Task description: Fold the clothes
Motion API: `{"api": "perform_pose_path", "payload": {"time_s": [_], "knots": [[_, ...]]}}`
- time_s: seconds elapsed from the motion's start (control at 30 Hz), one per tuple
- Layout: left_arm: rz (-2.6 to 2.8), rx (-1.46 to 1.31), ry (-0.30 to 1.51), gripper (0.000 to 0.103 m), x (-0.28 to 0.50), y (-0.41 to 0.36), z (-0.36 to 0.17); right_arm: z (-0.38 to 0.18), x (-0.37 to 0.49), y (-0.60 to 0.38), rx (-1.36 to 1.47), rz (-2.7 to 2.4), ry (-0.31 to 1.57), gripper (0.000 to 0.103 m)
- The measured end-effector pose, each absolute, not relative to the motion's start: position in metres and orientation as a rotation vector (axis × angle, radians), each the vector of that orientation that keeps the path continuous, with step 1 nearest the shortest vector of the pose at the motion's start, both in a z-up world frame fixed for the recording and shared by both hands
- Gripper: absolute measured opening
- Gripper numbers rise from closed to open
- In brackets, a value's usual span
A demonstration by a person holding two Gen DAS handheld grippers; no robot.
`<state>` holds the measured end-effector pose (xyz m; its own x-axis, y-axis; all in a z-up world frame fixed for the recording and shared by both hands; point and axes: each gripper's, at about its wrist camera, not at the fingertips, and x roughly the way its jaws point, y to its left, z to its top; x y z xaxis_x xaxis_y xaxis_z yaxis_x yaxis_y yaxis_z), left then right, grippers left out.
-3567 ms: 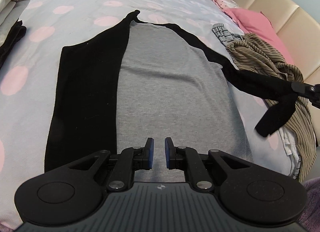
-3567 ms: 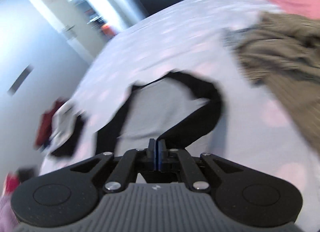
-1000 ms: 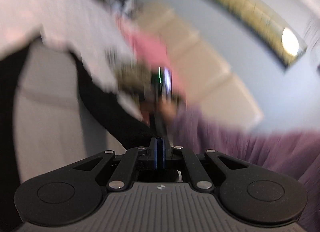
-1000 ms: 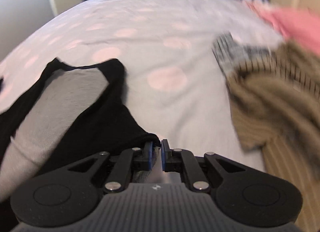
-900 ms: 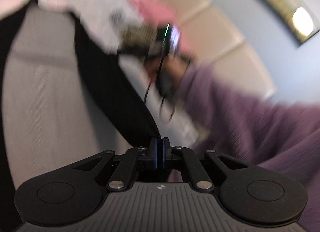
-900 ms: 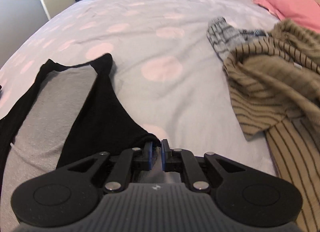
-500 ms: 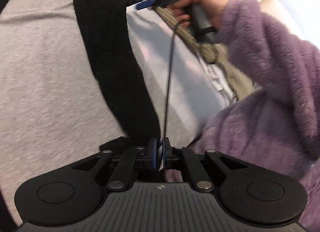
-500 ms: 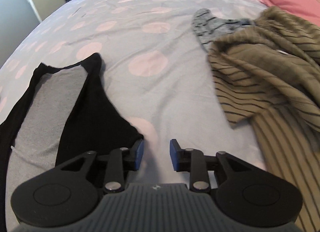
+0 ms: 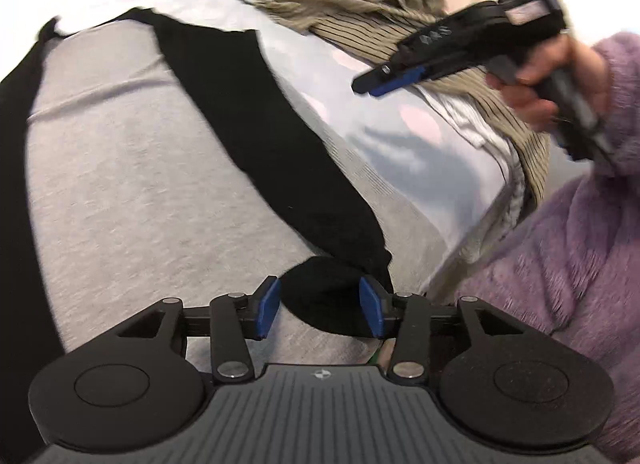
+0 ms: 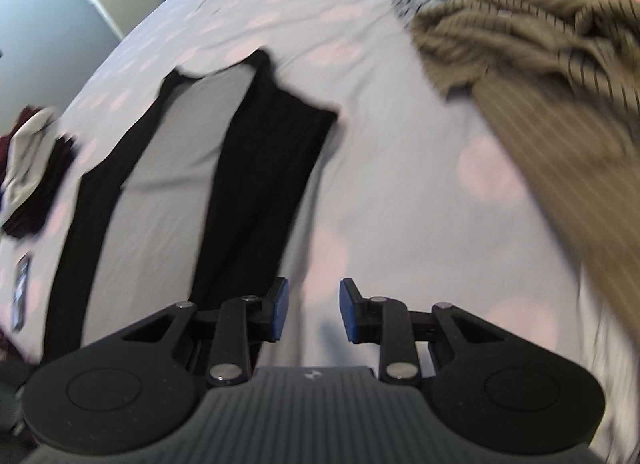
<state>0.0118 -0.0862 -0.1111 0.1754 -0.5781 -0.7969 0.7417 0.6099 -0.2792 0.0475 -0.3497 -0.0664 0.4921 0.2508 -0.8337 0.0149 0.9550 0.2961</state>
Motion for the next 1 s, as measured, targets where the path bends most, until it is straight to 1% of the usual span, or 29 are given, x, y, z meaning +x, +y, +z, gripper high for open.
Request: {"api": "perform_pose_path", "payload": {"time_s": [0.07,0.1,0.13,0.17,0.23,0.27,0.47,0.57,0.6,0.7,0.73,0.77,0.8,0.87,1.0], "knots": [[-0.935,0.213,1.031,0.042,0.01,-0.092,-0.116,-0.066,0.02,-0.34,0.283,0.177,1.069,0.031],[-0.937,0.214,1.047,0.037,0.011,-0.093,-0.119,-0.067,0.006,-0.333,0.276,0.191,1.077,0.031],[-0.935,0.208,1.063,0.026,0.012,-0.094,-0.121,-0.068,-0.007,-0.326,0.27,0.204,1.084,0.031],[-0.932,0.203,1.075,0.02,0.013,-0.094,-0.122,-0.069,-0.02,-0.319,0.264,0.217,1.09,0.031],[-0.918,0.177,1.101,0.005,0.015,-0.094,-0.122,-0.076,-0.043,-0.302,0.264,0.241,1.101,0.031],[-0.918,0.143,1.121,0.002,0.016,-0.092,-0.121,-0.081,-0.053,-0.294,0.274,0.254,1.109,0.031],[-0.898,-0.089,1.21,0.001,0.012,-0.07,-0.109,-0.113,-0.08,-0.262,0.348,0.246,1.132,0.031],[-0.884,-0.187,1.234,0.001,0.006,-0.062,-0.108,-0.115,-0.083,-0.251,0.349,0.249,1.108,0.036],[-0.881,-0.229,1.241,0.001,0.004,-0.06,-0.109,-0.115,-0.081,-0.248,0.336,0.256,1.101,0.04],[-0.878,-0.333,1.253,0.001,-0.002,-0.055,-0.113,-0.116,-0.076,-0.241,0.275,0.249,1.087,0.04],[-0.875,-0.352,1.25,0.001,-0.003,-0.054,-0.113,-0.117,-0.075,-0.241,0.263,0.245,1.083,0.036],[-0.874,-0.366,1.247,0.001,-0.002,-0.053,-0.112,-0.115,-0.077,-0.244,0.267,0.245,1.077,0.028],[-0.873,-0.381,1.237,0.001,-0.001,-0.053,-0.111,-0.113,-0.078,-0.247,0.272,0.244,1.071,0.001],[-0.873,-0.423,1.221,0.001,0.0,-0.05,-0.108,-0.108,-0.082,-0.253,0.285,0.243,1.055,0.0],[-0.846,-0.447,1.212,0.001,0.003,-0.048,-0.105,-0.086,-0.101,-0.271,0.339,0.213,0.956,0.0]]}}
